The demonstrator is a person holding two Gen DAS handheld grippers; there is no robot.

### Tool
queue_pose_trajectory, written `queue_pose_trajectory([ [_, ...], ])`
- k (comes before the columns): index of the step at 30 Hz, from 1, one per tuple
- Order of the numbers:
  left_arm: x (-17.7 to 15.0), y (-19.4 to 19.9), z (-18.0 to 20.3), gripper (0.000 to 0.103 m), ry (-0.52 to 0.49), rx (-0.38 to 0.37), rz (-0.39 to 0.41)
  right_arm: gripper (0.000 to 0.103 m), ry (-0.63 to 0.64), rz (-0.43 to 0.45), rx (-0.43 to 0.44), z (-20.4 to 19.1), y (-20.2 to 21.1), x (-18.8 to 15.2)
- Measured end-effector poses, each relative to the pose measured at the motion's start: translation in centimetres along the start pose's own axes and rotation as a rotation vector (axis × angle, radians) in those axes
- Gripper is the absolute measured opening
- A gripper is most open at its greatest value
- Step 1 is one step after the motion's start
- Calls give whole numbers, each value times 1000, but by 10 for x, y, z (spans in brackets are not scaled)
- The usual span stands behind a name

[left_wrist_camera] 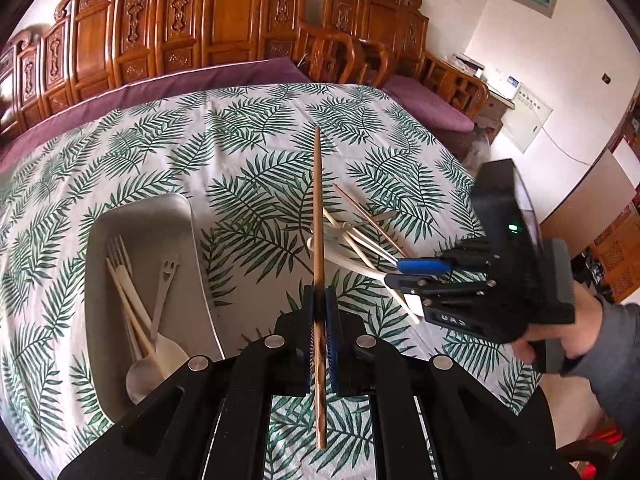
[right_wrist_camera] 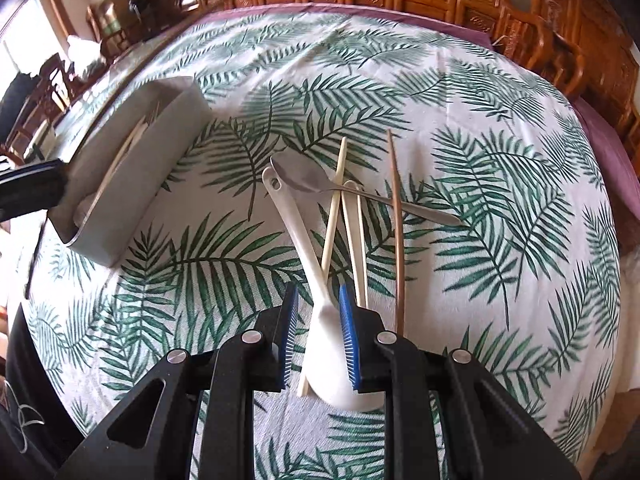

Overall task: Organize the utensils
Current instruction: 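Grasp a wooden chopstick with the left tool while the right grasps a white plastic spoon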

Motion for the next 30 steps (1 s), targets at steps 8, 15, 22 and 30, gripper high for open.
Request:
queue_pose_trajectory([
  [8, -8, 5, -5, 5, 5, 1, -1, 23, 72, -111, -45, -8, -18, 7],
  [15, -14, 13, -6, 5, 6, -2, 12, 22, 57, -124, -37, -8, -15, -5],
  [22, -19, 22, -5, 5, 3, -11, 25, 8, 30, -90, -8, -8, -2, -14],
  [30, -23, 29, -6, 5, 4, -8, 33, 4, 74, -61, 4, -24, 16, -30],
])
Point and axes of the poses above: each gripper's, at about its wrist camera, not at the fingertips, and y roughly against the way its jaws point, z to its right, x to its top, the point moved 1 cm from there along -y, roughly the way its jaws point, and after that the axes turned 9 degrees about -z, right-handed, at the moved point
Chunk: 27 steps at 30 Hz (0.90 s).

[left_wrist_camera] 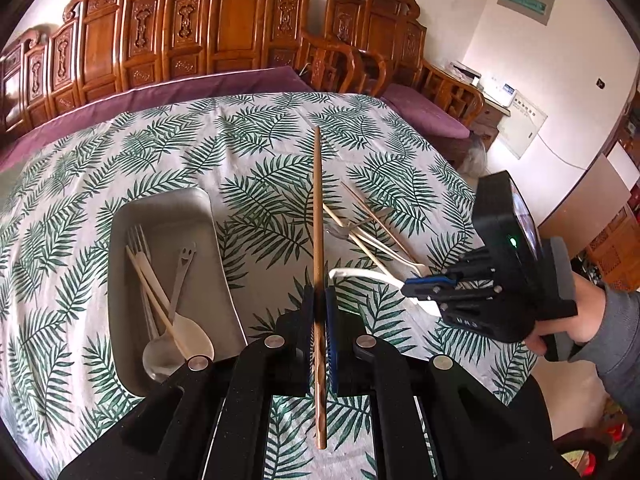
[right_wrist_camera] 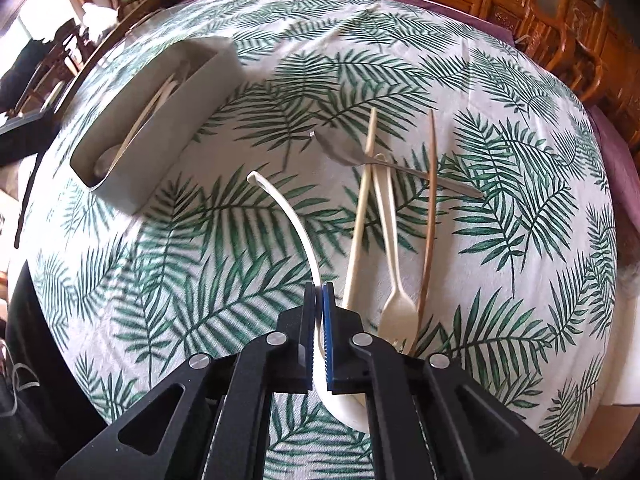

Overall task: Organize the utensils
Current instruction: 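Grasp a wooden chopstick with the left tool while the right grasps a white plastic spoon, then carry the chopstick and white spoon over the grey tray with both tools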

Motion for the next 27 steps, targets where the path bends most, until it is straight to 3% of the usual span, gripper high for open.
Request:
queue_pose_trajectory([
  [10, -2, 5, -14, 5, 31, 21, 9, 4, -20, 70, 19, -15, 21, 4],
  [18, 2, 6, -53, 5, 87, 70, 22, 4, -58, 146, 32, -32, 40, 23],
  [27, -5, -6, -97, 5, 158, 113, 1, 4, -91, 172, 39, -41, 42, 34],
])
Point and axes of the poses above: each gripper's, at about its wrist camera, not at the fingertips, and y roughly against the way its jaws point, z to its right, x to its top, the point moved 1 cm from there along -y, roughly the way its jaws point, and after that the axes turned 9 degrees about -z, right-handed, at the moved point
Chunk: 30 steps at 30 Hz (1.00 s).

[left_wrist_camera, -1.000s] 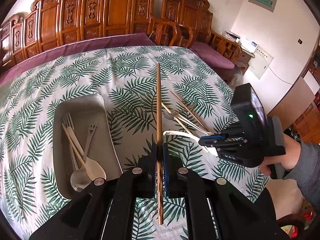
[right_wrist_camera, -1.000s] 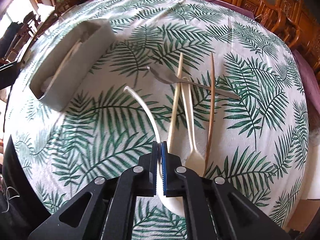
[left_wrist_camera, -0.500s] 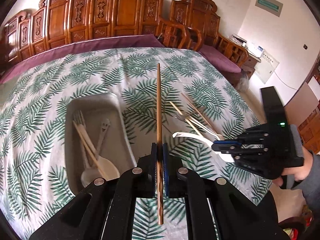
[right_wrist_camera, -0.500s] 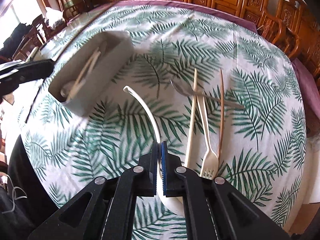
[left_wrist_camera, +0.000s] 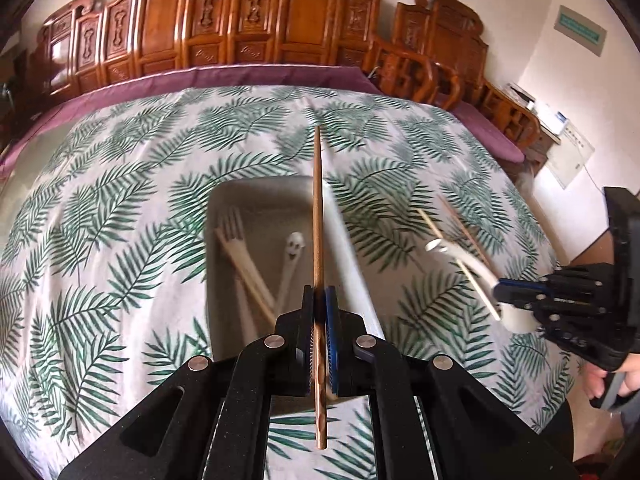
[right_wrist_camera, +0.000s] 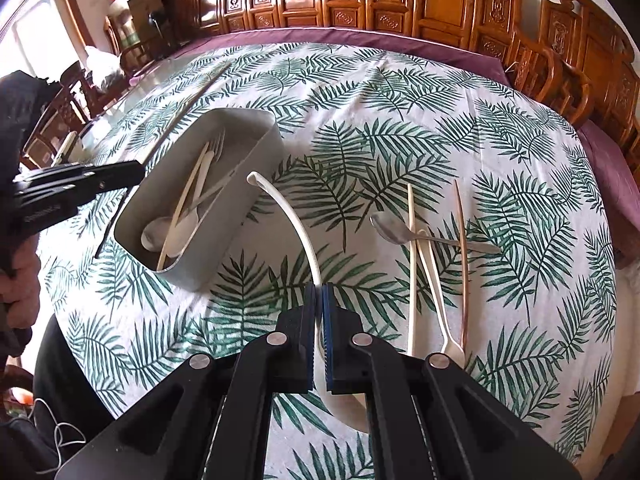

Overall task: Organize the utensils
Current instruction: 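Carry the chopstick and white spoon over the grey tray with both tools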

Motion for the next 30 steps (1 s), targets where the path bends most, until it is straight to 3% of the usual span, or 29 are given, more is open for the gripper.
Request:
queue_pose_trajectory([
  [15, -1, -30, -24, 5, 59, 10, -45, 4, 13, 44, 40, -29, 15, 17],
  [30, 10, -31, -29, 6, 41, 17, -27, 4, 20, 39, 42, -37, 14, 24],
])
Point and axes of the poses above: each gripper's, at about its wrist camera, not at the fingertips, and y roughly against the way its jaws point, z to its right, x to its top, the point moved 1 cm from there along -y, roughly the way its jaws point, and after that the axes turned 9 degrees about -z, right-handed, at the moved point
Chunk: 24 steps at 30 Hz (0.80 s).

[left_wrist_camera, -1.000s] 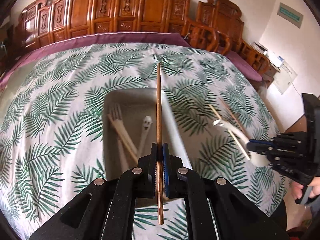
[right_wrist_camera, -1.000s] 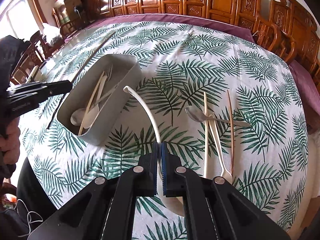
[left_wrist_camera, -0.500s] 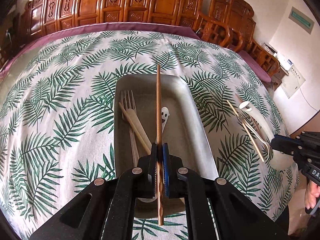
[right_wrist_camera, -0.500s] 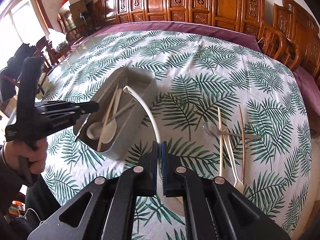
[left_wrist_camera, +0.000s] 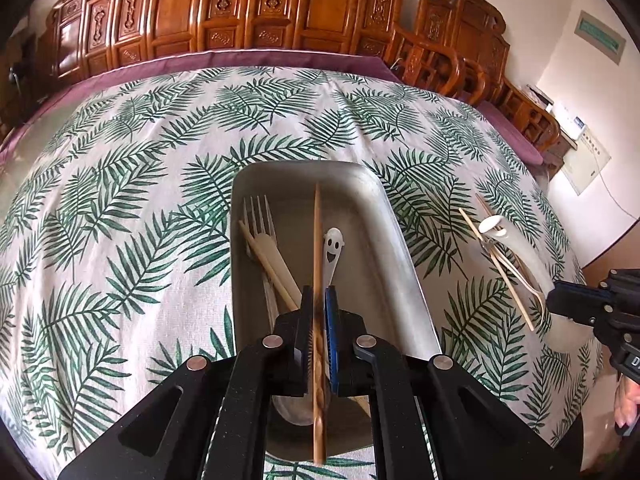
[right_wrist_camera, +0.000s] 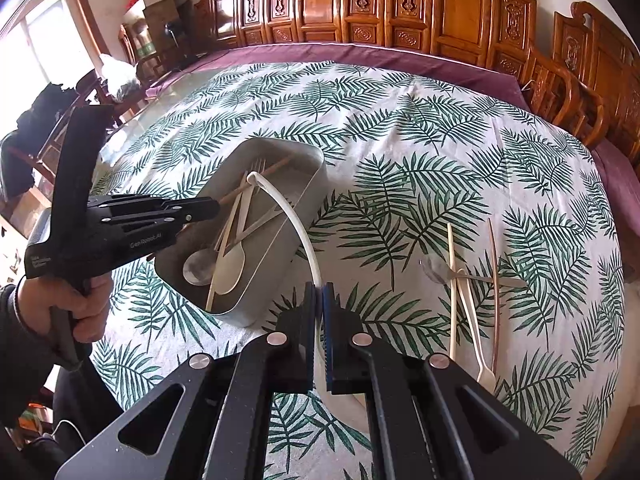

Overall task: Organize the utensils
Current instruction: 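Carry the chopstick and white spoon over the grey tray with both tools, then lower chopstick and white spoon into the tray and open both tools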

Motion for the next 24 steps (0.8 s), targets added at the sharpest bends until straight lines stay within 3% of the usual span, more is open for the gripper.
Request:
queue_pose_trajectory([
  [8, -6, 30, -8, 7, -4, 16, 43, 4, -7, 15, 28, -15, -4, 17],
  [10, -9, 40, -12, 18, -8, 27, 60, 4, -10, 18, 38, -23, -7, 24],
  [14, -12, 55, -20, 21, -17, 45, 85, 4, -27, 14, 56, -38, -18, 38],
  [17, -14, 65, -29, 30, -12, 55, 103, 4, -63, 5, 82, -46, -30, 49],
  [24, -20, 76, -47, 32, 8, 69, 121, 4, -172, -7, 126, -54, -51, 67],
])
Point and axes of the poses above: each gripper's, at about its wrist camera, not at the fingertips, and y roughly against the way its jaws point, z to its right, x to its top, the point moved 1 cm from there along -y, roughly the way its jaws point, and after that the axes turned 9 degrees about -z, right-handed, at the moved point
